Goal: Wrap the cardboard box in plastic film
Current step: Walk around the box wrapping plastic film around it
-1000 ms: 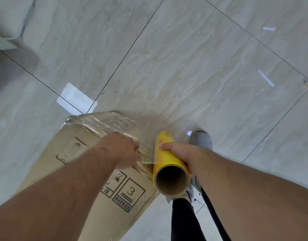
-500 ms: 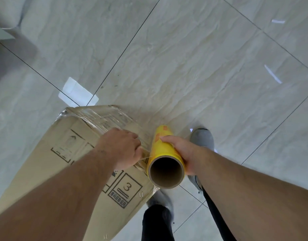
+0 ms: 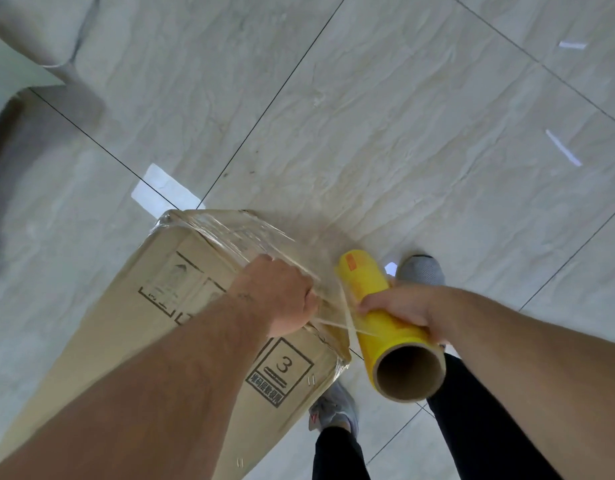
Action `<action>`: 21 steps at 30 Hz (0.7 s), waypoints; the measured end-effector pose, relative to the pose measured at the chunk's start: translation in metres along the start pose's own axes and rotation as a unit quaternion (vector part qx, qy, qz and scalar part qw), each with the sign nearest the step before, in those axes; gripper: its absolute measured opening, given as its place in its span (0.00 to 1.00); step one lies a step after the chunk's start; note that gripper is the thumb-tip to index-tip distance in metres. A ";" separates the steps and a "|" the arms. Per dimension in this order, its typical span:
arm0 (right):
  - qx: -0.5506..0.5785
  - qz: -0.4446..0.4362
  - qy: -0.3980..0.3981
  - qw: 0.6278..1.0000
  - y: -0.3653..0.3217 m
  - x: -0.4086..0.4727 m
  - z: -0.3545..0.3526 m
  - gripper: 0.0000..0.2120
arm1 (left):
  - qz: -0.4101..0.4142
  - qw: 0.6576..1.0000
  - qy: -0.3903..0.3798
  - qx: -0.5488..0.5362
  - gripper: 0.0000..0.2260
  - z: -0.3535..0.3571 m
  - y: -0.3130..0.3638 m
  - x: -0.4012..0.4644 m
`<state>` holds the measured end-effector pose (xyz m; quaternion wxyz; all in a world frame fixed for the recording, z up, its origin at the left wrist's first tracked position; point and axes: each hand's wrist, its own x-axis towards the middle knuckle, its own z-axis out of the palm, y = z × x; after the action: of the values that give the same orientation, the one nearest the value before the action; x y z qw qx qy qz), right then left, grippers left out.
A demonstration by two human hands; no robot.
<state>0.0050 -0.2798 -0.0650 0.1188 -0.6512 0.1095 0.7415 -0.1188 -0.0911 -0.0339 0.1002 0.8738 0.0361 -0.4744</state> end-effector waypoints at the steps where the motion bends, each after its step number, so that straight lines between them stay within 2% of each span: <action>1: -0.017 -0.008 0.009 1.000 0.001 0.002 0.006 0.55 | 0.004 1.000 -0.004 0.006 0.19 0.000 0.001 -0.001; 5: 0.010 -0.008 0.026 1.000 0.004 0.011 0.015 0.51 | 0.039 0.999 -0.001 0.003 0.26 0.013 0.013 0.000; 6: 0.032 -0.003 0.026 0.999 0.003 0.007 0.013 0.48 | 0.047 0.999 0.005 -0.002 0.27 0.015 0.017 -0.002; 9: 0.159 0.014 0.041 0.986 0.018 0.002 0.004 0.27 | 0.057 0.998 0.014 -0.025 0.23 0.017 0.020 -0.003; 10: 0.199 0.020 0.031 0.979 0.024 0.001 0.004 0.25 | 0.059 0.998 0.015 -0.028 0.22 0.017 0.022 -0.003; 13: 0.273 0.018 -0.019 0.962 0.042 0.006 0.010 0.29 | 0.062 0.997 0.021 -0.038 0.24 0.017 0.031 0.001; 15: 0.300 0.020 -0.031 0.953 0.049 0.008 0.012 0.28 | 0.060 0.997 0.024 -0.044 0.25 0.018 0.035 0.002; 18: 0.290 0.022 -0.026 0.956 0.060 0.003 0.011 0.25 | 0.060 0.997 0.020 -0.053 0.20 0.014 0.039 -0.002; 21: 0.250 0.023 -0.021 0.968 0.077 -0.002 0.013 0.27 | 0.063 0.997 0.011 -0.051 0.19 0.006 0.046 -0.005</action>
<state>-0.0317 -0.3492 -0.0607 0.2632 -0.5823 0.3040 0.7065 -0.1194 -0.1375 -0.0267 0.1735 0.8734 0.0062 -0.4551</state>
